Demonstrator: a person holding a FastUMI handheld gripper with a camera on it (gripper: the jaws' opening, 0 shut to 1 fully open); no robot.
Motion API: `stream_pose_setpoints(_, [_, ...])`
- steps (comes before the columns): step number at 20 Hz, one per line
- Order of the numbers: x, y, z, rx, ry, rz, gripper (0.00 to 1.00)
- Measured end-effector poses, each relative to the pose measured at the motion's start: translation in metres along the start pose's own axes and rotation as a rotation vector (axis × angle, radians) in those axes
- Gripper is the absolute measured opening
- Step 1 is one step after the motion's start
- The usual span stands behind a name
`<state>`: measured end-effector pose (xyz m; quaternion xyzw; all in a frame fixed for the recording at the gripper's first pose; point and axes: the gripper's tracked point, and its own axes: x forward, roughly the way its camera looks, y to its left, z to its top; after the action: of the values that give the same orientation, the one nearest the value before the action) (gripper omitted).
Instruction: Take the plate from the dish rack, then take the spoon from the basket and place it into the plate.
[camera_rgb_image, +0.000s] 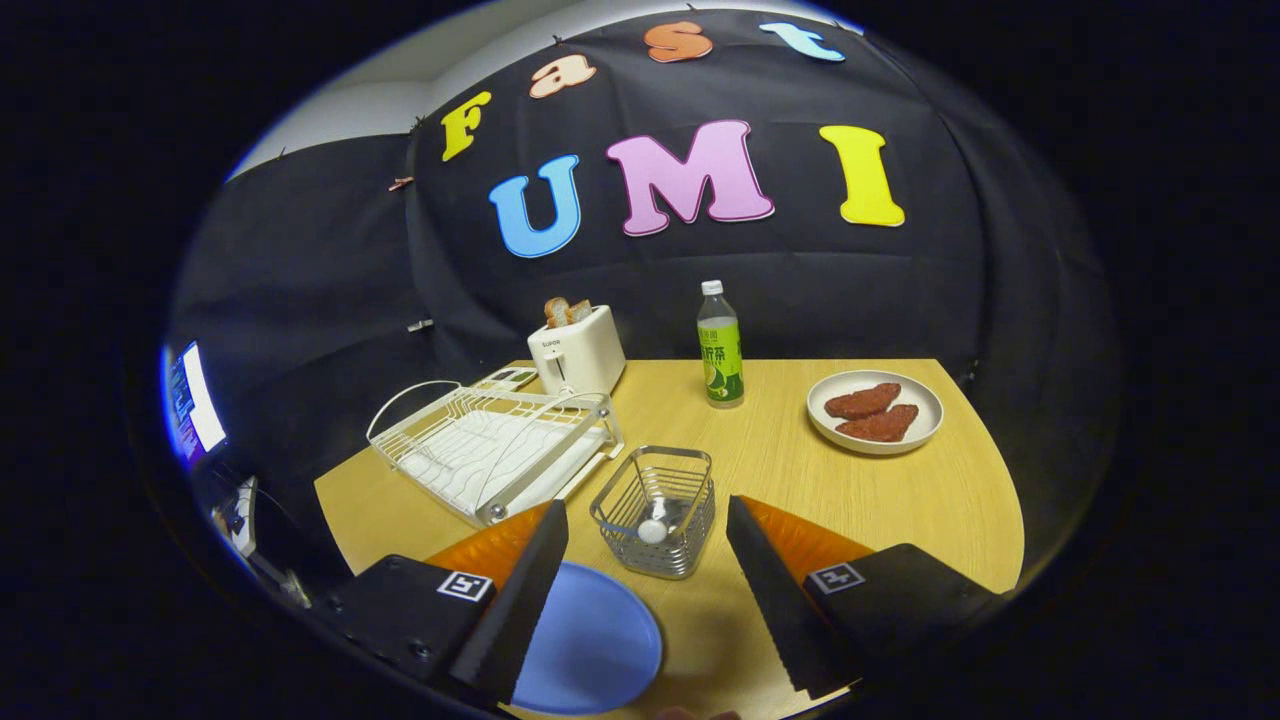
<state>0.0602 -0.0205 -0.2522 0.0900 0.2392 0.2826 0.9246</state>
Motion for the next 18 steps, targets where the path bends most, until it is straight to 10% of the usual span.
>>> stream_pose_setpoints(5, [0.033,-0.003,0.003,-0.021,-0.04,-0.006,0.97])
stream_pose_setpoints(18, [0.066,-0.002,-0.017,-0.144,-0.065,-0.001,0.57])
